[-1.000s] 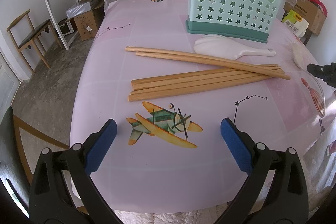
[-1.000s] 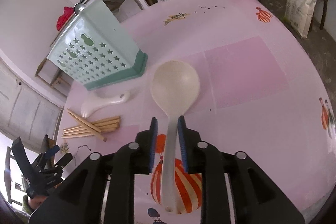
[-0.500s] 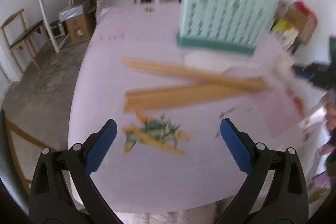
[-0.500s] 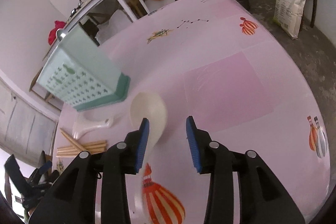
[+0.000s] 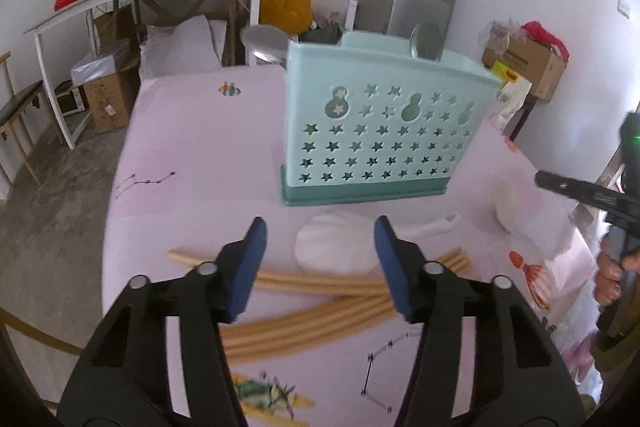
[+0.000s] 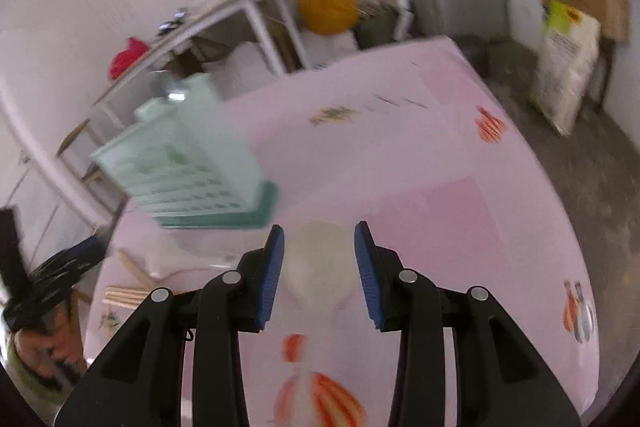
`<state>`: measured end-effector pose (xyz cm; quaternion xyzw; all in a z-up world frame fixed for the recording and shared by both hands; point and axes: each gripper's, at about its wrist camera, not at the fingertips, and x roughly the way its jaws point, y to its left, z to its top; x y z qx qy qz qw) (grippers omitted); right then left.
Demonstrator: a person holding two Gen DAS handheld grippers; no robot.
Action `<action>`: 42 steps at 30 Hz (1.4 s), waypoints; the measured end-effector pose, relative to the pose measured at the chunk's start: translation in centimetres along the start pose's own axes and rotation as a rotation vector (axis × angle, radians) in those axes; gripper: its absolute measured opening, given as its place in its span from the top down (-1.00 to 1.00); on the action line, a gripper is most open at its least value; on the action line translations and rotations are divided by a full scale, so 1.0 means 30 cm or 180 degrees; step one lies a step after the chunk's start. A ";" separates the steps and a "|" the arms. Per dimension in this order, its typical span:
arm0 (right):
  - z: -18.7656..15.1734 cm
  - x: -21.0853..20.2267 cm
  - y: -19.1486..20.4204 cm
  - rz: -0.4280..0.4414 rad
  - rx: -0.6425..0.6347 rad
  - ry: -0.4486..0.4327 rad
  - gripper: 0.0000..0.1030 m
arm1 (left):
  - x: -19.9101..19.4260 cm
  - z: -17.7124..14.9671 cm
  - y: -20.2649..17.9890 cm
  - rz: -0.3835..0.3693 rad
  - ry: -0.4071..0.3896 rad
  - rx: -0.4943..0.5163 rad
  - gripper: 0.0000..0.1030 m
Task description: Organize utensils
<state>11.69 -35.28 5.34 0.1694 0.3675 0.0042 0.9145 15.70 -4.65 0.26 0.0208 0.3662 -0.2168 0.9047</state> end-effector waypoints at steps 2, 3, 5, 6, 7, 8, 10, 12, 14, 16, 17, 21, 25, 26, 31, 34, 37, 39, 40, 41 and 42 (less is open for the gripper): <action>0.013 0.019 0.056 0.0249 -0.0105 0.0082 0.30 | 0.056 0.009 -0.013 0.0042 0.0167 0.0005 0.32; 0.018 0.036 0.081 0.0344 -0.0160 0.0141 0.30 | 0.070 0.006 -0.016 0.0028 0.0212 -0.0009 0.36; 0.032 0.098 0.143 0.0532 -0.0312 0.0352 0.30 | 0.097 -0.008 -0.026 -0.0032 0.0315 -0.0062 0.47; 0.039 0.146 0.183 0.0623 -0.0422 0.0527 0.30 | 0.102 -0.020 -0.031 -0.0064 0.0351 -0.0076 0.50; 0.042 0.178 0.210 0.0657 -0.0515 0.0631 0.30 | 0.105 -0.030 -0.034 -0.0086 0.0381 -0.0082 0.55; 0.044 0.217 0.245 0.0686 -0.0653 0.0750 0.30 | 0.107 -0.040 -0.036 -0.0094 0.0410 -0.0086 0.60; 0.045 0.290 0.324 0.0674 -0.0992 0.0952 0.30 | 0.113 -0.061 -0.033 -0.0085 0.0477 -0.0118 0.64; 0.044 0.341 0.375 0.0701 -0.1278 0.1117 0.30 | 0.114 -0.080 -0.022 -0.0071 0.0528 -0.0172 0.64; 0.042 0.391 0.418 0.0696 -0.1579 0.1261 0.30 | 0.106 -0.093 -0.011 -0.0074 0.0510 -0.0208 0.65; 0.040 0.423 0.442 0.0725 -0.1779 0.1379 0.30 | 0.094 -0.106 -0.001 -0.0070 0.0500 -0.0220 0.65; 0.041 0.440 0.451 0.0733 -0.1875 0.1445 0.30 | 0.088 -0.109 0.006 -0.0087 0.0488 -0.0243 0.65; 0.040 0.462 0.475 0.0877 -0.2216 0.1654 0.29 | 0.053 -0.122 0.039 -0.0125 0.0394 -0.0290 0.65; 0.028 0.464 0.507 0.0878 -0.2596 0.1778 0.29 | 0.018 -0.124 0.060 -0.0121 0.0324 -0.0346 0.65; 0.023 0.463 0.516 0.0857 -0.2689 0.1789 0.29 | 0.008 -0.128 0.068 -0.0112 0.0312 -0.0363 0.65; -0.004 0.452 0.569 0.0792 -0.3012 0.1836 0.58 | -0.035 -0.165 0.101 -0.0069 0.0288 -0.0465 0.65; -0.034 0.432 0.584 0.0639 -0.3260 0.1733 0.61 | -0.048 -0.178 0.121 -0.0053 0.0279 -0.0511 0.65; -0.066 0.396 0.615 0.0434 -0.3513 0.1550 0.63 | -0.059 -0.185 0.144 -0.0043 0.0255 -0.0545 0.65; -0.103 0.372 0.655 0.0314 -0.3662 0.1409 0.69 | -0.061 -0.187 0.162 -0.0044 0.0240 -0.0566 0.65; -0.119 0.353 0.675 0.0229 -0.3757 0.1316 0.76 | -0.064 -0.190 0.169 -0.0042 0.0229 -0.0578 0.65; -0.130 0.341 0.687 0.0163 -0.3816 0.1258 0.99 | -0.068 -0.193 0.172 -0.0043 0.0221 -0.0588 0.65; -0.153 0.337 0.724 0.0088 -0.3862 0.1201 0.99 | -0.070 -0.194 0.175 -0.0046 0.0215 -0.0599 0.65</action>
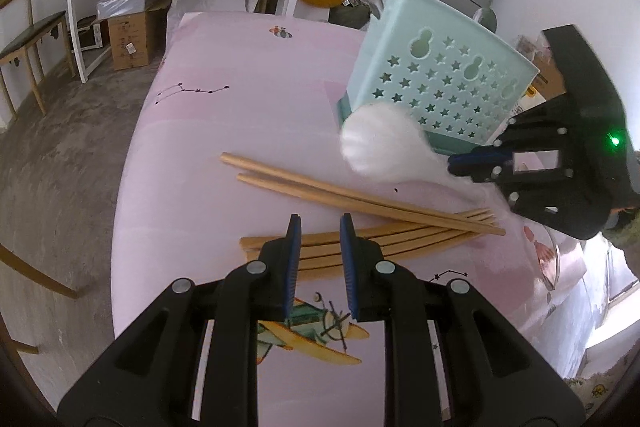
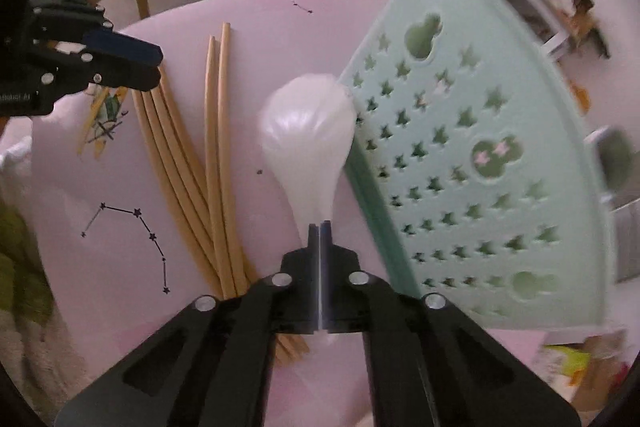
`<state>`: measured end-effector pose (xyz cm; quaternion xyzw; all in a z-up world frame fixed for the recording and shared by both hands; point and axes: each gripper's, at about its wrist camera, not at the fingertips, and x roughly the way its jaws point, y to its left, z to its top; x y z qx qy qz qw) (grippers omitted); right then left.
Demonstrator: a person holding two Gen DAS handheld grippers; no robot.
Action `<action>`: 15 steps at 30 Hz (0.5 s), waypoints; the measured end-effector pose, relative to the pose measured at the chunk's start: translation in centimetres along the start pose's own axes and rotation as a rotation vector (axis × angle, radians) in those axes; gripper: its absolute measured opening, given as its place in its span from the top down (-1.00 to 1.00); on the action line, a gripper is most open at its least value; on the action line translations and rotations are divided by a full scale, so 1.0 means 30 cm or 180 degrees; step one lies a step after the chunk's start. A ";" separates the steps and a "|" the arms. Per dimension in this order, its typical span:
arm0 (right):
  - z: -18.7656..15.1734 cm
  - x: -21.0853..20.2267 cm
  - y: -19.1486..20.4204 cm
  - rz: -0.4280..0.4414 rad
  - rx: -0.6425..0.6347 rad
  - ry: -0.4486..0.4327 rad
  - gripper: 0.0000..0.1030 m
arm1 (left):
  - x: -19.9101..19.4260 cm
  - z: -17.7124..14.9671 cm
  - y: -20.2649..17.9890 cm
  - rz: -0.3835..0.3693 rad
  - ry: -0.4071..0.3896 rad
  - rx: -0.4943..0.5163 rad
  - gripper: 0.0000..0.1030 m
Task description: Organize utensils
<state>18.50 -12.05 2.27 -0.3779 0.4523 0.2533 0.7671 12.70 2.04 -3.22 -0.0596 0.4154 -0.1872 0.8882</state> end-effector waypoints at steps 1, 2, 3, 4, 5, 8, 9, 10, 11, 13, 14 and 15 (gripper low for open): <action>0.004 -0.014 0.016 -0.0084 -0.0047 -0.0003 0.99 | -0.002 -0.002 0.005 -0.0005 -0.0007 -0.0015 0.65; 0.006 -0.023 0.032 -0.0174 -0.0089 0.0001 0.99 | -0.003 -0.003 0.010 -0.0009 -0.0011 -0.0029 0.65; 0.008 -0.033 0.055 -0.0257 -0.0141 -0.0006 0.99 | -0.002 -0.003 0.015 -0.0014 -0.0013 -0.0046 0.65; 0.009 -0.041 0.072 -0.0262 -0.0160 -0.0007 0.99 | -0.004 -0.007 0.020 -0.0024 -0.0018 -0.0065 0.65; 0.007 -0.050 0.085 -0.0252 -0.0163 -0.0016 0.99 | -0.006 -0.011 0.024 -0.0029 -0.0021 -0.0081 0.65; 0.010 -0.076 0.136 -0.0207 -0.0124 -0.0062 0.99 | -0.008 -0.016 0.030 -0.0045 -0.0023 -0.0119 0.65; 0.001 -0.086 0.132 -0.0203 -0.0081 -0.0072 0.99 | -0.011 -0.018 0.026 -0.0048 -0.0026 -0.0121 0.65; -0.006 -0.094 0.119 -0.0187 0.0024 -0.0086 0.99 | -0.012 -0.019 0.025 -0.0046 -0.0029 -0.0117 0.65; -0.012 -0.097 0.096 -0.0125 0.0159 -0.0102 0.97 | -0.012 -0.020 0.025 -0.0046 -0.0027 -0.0115 0.65; -0.033 -0.087 0.031 0.0131 0.0437 -0.0109 0.77 | -0.010 -0.021 0.026 -0.0052 -0.0021 -0.0117 0.65; -0.038 -0.075 0.004 0.0259 0.0583 -0.0116 0.51 | -0.008 -0.023 0.026 -0.0050 -0.0012 -0.0113 0.65; -0.042 -0.061 -0.036 0.0386 0.0701 -0.0123 0.25 | -0.006 -0.024 0.026 -0.0051 -0.0006 -0.0112 0.65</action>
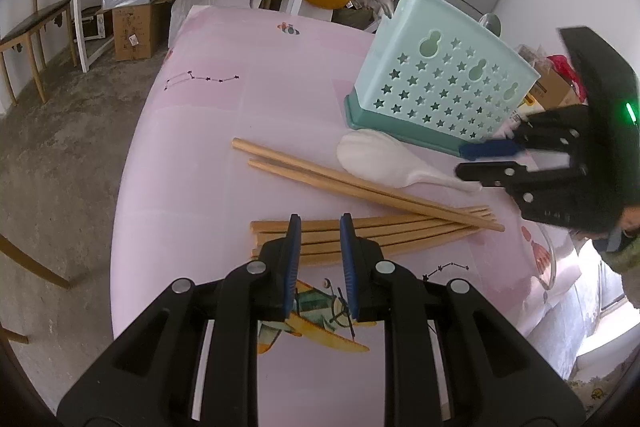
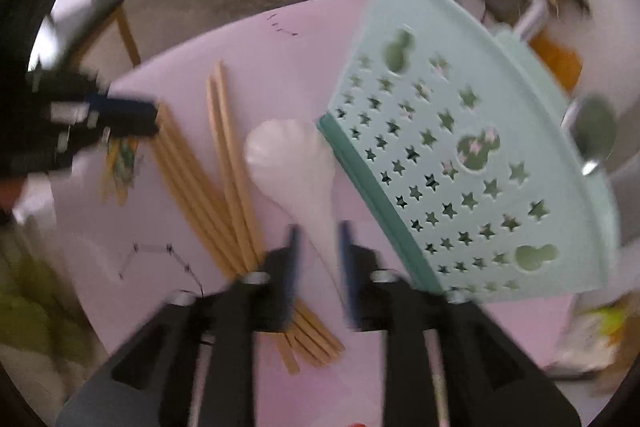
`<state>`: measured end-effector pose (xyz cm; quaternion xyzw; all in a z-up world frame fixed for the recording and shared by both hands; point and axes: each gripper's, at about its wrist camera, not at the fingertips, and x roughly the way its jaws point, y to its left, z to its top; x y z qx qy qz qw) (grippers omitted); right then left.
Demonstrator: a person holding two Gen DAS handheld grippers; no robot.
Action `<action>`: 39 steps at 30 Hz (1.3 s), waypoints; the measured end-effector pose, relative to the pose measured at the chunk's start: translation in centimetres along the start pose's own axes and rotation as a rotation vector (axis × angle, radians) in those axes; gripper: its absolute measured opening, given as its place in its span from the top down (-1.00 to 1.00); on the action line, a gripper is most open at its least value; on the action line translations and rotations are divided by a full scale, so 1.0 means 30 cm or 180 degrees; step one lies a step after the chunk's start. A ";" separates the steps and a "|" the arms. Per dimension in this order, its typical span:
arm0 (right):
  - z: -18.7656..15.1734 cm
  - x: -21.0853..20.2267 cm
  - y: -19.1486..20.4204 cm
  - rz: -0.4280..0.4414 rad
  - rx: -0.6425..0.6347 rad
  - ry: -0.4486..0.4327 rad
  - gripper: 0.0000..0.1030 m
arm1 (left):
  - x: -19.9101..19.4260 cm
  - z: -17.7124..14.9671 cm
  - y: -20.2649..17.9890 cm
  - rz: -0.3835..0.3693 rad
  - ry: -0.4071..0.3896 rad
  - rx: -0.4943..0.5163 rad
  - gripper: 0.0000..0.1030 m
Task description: Organize utensils
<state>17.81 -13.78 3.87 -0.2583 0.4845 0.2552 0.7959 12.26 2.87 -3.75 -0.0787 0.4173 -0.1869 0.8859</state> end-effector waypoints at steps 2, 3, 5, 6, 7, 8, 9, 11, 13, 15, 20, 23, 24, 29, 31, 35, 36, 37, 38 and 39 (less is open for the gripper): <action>0.004 0.039 -0.052 0.0269 0.0192 0.0041 0.22 | 0.003 -0.002 0.000 -0.0009 0.0008 -0.0003 0.65; 0.012 0.056 -0.060 0.0351 0.0229 0.0079 0.22 | 0.003 -0.005 -0.002 -0.0016 0.0011 -0.0007 0.65; 0.016 0.105 -0.074 0.0509 0.0225 0.0206 0.22 | 0.004 -0.007 -0.001 -0.0019 0.0014 -0.0013 0.65; 0.018 0.125 -0.071 0.0507 0.0168 0.0256 0.22 | 0.005 -0.009 -0.001 -0.0017 0.0014 -0.0016 0.65; 0.020 0.138 -0.061 0.0514 0.0091 0.0258 0.23 | 0.005 -0.009 0.000 -0.0017 0.0016 -0.0023 0.65; 0.024 0.142 -0.056 0.0543 0.0058 0.0252 0.27 | 0.007 -0.008 0.002 -0.0013 0.0019 -0.0027 0.65; 0.027 0.145 -0.051 0.0586 0.0044 0.0264 0.45 | 0.007 -0.008 0.003 -0.0009 0.0020 -0.0027 0.65; 0.033 0.143 -0.023 0.0548 -0.0059 0.0250 0.52 | 0.009 -0.010 0.009 0.0002 0.0025 -0.0031 0.65; 0.033 0.137 0.015 0.0376 -0.0236 0.0200 0.54 | 0.012 -0.006 0.013 0.0011 0.0033 -0.0046 0.65; 0.025 0.128 0.066 0.0105 -0.0423 0.0139 0.56 | 0.011 -0.007 0.016 0.0018 0.0035 -0.0049 0.65; 0.000 0.117 0.238 -0.0692 -0.1085 0.0018 0.58 | 0.014 -0.009 0.023 0.0023 0.0042 -0.0072 0.65; -0.017 0.134 0.345 -0.1195 -0.1540 -0.0036 0.61 | 0.015 -0.010 0.026 0.0028 0.0040 -0.0065 0.65; -0.021 0.138 0.361 -0.1313 -0.1647 -0.0053 0.77 | 0.015 -0.010 0.026 0.0029 0.0038 -0.0067 0.65; -0.083 0.158 0.444 -0.1964 -0.2327 -0.0161 1.00 | 0.014 -0.012 0.030 0.0038 0.0030 -0.0085 0.65; -0.098 0.149 0.471 -0.1910 -0.2372 -0.0152 1.00 | 0.009 -0.012 0.030 0.0042 0.0019 -0.0086 0.65; -0.066 0.111 0.436 -0.1748 -0.2118 -0.0139 0.98 | 0.002 -0.014 0.033 0.0052 -0.0001 -0.0101 0.65; -0.052 0.098 0.421 -0.1634 -0.1971 -0.0122 0.86 | 0.000 -0.016 0.032 0.0053 -0.0001 -0.0102 0.65; -0.028 0.084 0.347 -0.1526 -0.1842 -0.0118 0.77 | -0.003 -0.017 0.031 0.0053 -0.0003 -0.0102 0.65; -0.011 0.072 0.305 -0.1310 -0.1621 -0.0102 0.57 | -0.004 -0.018 0.029 0.0052 -0.0002 -0.0100 0.65; 0.007 0.066 0.280 -0.1104 -0.1432 -0.0099 0.41 | -0.006 -0.019 0.027 0.0050 -0.0003 -0.0097 0.65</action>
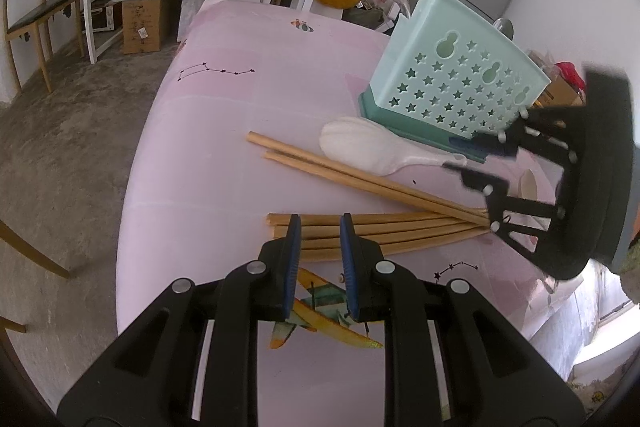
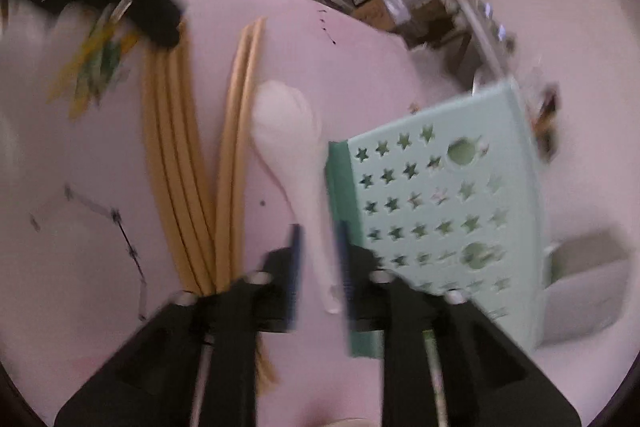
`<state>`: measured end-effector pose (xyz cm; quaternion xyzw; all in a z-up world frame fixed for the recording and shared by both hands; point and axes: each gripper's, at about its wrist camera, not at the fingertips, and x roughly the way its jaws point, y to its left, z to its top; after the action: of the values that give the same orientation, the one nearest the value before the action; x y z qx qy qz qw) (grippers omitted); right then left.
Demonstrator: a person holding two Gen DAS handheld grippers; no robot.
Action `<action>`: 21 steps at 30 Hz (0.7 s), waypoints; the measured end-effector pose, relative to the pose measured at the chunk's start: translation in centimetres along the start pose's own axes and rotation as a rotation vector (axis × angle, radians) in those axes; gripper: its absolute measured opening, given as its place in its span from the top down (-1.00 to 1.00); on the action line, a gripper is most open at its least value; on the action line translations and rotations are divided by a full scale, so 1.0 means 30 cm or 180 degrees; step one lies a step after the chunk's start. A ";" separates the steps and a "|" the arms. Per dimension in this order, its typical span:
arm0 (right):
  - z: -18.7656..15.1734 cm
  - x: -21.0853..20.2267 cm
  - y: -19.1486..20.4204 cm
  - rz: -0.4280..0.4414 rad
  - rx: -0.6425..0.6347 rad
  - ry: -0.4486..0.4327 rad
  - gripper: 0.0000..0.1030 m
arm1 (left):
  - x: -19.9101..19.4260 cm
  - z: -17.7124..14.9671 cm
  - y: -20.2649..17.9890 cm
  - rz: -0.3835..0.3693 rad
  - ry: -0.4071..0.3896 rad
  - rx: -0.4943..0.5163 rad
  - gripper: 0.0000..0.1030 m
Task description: Organize utensils
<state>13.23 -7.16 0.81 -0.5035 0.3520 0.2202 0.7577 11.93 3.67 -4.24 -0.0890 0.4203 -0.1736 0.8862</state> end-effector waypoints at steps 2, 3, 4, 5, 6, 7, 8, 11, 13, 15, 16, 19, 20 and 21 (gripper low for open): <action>-0.020 -0.001 -0.037 0.0324 0.0316 -0.0012 0.32 | -0.002 0.001 -0.001 -0.0004 -0.0003 0.0007 0.65; -0.021 0.020 -0.066 0.0498 0.0464 0.0019 0.31 | -0.003 0.000 -0.003 -0.0006 -0.0002 0.0013 0.65; -0.025 0.038 -0.082 0.0577 0.0555 0.0038 0.31 | -0.004 -0.001 -0.005 -0.0007 -0.0001 0.0022 0.65; -0.028 0.060 -0.101 0.0707 0.0674 0.0070 0.30 | -0.005 -0.002 -0.006 -0.0010 0.0000 0.0028 0.65; -0.029 0.078 -0.121 0.0867 0.0790 0.0078 0.29 | -0.004 -0.002 -0.007 -0.0011 0.0002 0.0031 0.65; -0.035 0.090 -0.136 0.0995 0.0883 0.0070 0.26 | -0.004 -0.003 -0.008 -0.0013 0.0004 0.0035 0.65; -0.037 0.103 -0.154 0.1135 0.0990 0.0085 0.26 | -0.004 -0.003 -0.008 -0.0016 0.0007 0.0035 0.65; -0.051 0.138 -0.192 0.1455 0.1203 0.0118 0.26 | -0.003 -0.004 -0.004 -0.0024 0.0011 0.0028 0.65; -0.065 0.141 -0.197 0.1563 0.1289 0.0140 0.27 | -0.003 -0.003 -0.002 -0.0032 0.0007 0.0024 0.65; -0.071 0.135 -0.192 0.1610 0.1302 0.0159 0.39 | -0.003 -0.004 -0.002 -0.0033 0.0011 0.0025 0.65; -0.076 0.129 -0.187 0.1621 0.1302 0.0154 0.43 | -0.003 -0.003 0.000 -0.0036 0.0011 0.0024 0.65; -0.042 0.149 -0.157 0.1374 0.1090 0.0125 0.62 | -0.002 -0.002 0.003 -0.0043 0.0013 0.0018 0.65; -0.033 0.135 -0.137 0.1227 0.0971 0.0109 0.66 | -0.003 -0.003 0.003 -0.0042 0.0010 0.0019 0.65; -0.024 0.125 -0.123 0.1109 0.0870 0.0092 0.74 | -0.001 -0.002 0.002 -0.0039 0.0012 0.0019 0.65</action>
<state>18.00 -9.36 0.04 -0.3308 0.4711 0.2908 0.7643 11.88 3.76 -4.26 -0.0886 0.4209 -0.1804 0.8845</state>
